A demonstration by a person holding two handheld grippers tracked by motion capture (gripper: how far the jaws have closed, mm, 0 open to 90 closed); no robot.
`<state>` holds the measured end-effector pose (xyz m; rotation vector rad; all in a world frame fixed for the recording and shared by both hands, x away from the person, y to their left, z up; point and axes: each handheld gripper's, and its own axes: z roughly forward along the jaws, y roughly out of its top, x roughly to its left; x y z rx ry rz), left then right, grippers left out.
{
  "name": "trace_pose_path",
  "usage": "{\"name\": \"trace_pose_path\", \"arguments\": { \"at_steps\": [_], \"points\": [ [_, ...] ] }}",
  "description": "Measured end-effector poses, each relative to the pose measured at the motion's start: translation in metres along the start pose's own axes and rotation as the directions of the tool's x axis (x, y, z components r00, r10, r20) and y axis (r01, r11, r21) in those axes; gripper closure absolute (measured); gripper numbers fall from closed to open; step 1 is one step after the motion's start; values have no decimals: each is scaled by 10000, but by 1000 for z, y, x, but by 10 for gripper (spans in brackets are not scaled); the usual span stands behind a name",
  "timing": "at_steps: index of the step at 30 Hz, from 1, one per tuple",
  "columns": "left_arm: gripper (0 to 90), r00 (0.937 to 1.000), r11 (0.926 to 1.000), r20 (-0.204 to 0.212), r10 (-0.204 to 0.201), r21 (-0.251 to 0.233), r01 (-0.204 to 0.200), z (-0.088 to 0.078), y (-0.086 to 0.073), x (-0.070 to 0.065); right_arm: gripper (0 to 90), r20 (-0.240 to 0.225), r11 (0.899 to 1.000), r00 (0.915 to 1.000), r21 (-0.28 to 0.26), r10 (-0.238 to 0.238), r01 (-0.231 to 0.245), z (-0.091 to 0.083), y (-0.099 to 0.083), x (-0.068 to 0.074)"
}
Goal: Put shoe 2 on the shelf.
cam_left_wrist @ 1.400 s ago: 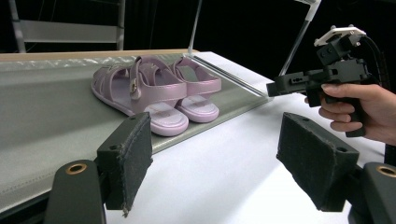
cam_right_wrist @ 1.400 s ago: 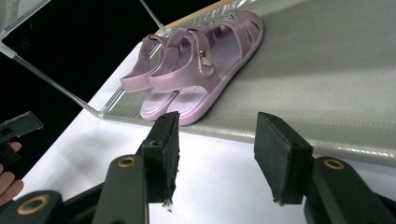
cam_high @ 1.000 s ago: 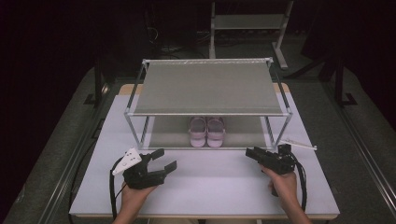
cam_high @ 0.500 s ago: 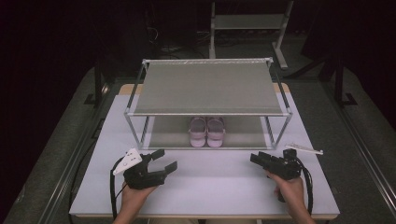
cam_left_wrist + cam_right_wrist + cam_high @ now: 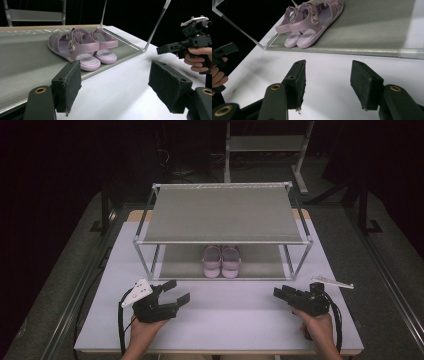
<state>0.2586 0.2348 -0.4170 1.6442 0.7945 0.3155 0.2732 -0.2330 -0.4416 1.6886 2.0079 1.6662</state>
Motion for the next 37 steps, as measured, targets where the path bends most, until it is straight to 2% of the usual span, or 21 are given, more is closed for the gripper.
{"name": "trace_pose_path", "arguments": {
  "at_steps": [12, 23, 30, 37],
  "points": [
    [258, 10000, 10000, -12, 26, -1, -26, -1, 1, 0, 455, 104, 9999, 9999, -96, 52, -51, -9, -1, -5],
    [258, 10000, 10000, -9, 20, 11, -20, 0, 0, -1, 455, 188, 10000, 9998, 24, 78, -78, -22, -5, -11],
    [258, 10000, 10000, 0, 31, -3, -31, 0, 1, -1, 447, 244, 9998, 9996, -141, 125, -122, -32, -9, -13],
    [258, 10000, 10000, 8, 54, 5, -54, 1, 1, -1, 425, 69, 9994, 9999, -346, 75, -73, -36, -17, -13]
  ]
}}
